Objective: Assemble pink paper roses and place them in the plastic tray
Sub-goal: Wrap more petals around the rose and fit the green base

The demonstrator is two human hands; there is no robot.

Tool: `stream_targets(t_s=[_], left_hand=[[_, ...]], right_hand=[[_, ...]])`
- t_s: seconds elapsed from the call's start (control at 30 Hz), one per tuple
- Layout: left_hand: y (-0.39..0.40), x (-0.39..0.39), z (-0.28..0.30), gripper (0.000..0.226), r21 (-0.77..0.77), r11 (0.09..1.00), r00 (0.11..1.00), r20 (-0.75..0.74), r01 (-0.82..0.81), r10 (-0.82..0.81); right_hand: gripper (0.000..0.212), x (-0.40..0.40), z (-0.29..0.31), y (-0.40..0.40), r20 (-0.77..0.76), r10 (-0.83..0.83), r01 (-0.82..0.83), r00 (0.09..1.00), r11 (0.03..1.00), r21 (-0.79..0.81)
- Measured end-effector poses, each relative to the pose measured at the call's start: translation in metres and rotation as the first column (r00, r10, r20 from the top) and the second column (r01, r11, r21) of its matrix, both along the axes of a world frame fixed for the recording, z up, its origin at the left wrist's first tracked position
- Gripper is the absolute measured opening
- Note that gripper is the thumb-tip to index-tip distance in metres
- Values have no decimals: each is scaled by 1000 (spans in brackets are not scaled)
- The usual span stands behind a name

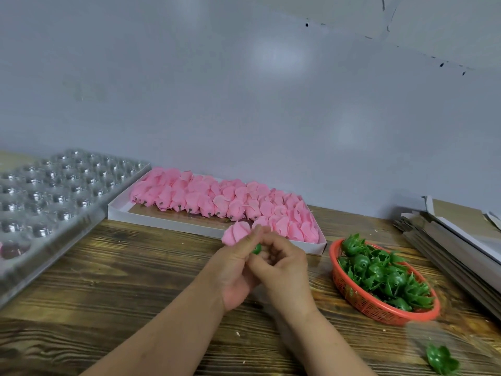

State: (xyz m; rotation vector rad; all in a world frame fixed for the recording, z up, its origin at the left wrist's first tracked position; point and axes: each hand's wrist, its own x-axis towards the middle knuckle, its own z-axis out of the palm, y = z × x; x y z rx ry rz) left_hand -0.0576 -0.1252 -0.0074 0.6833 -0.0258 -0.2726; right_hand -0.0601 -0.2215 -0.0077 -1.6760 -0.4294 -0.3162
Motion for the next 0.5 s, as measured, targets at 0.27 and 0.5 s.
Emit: stream_targets(t_s=[0.27,0.5], left_hand=[[4,4,-3,25,112,992,996,83,-53,44],[-4,3,-1,19,91,983,986,-30,-158,162]], right_hand=[[18,2,2,-2,-328,338,-156,882,867,473],[30,-3,-5,6,24,-59,59,998,998,-15]])
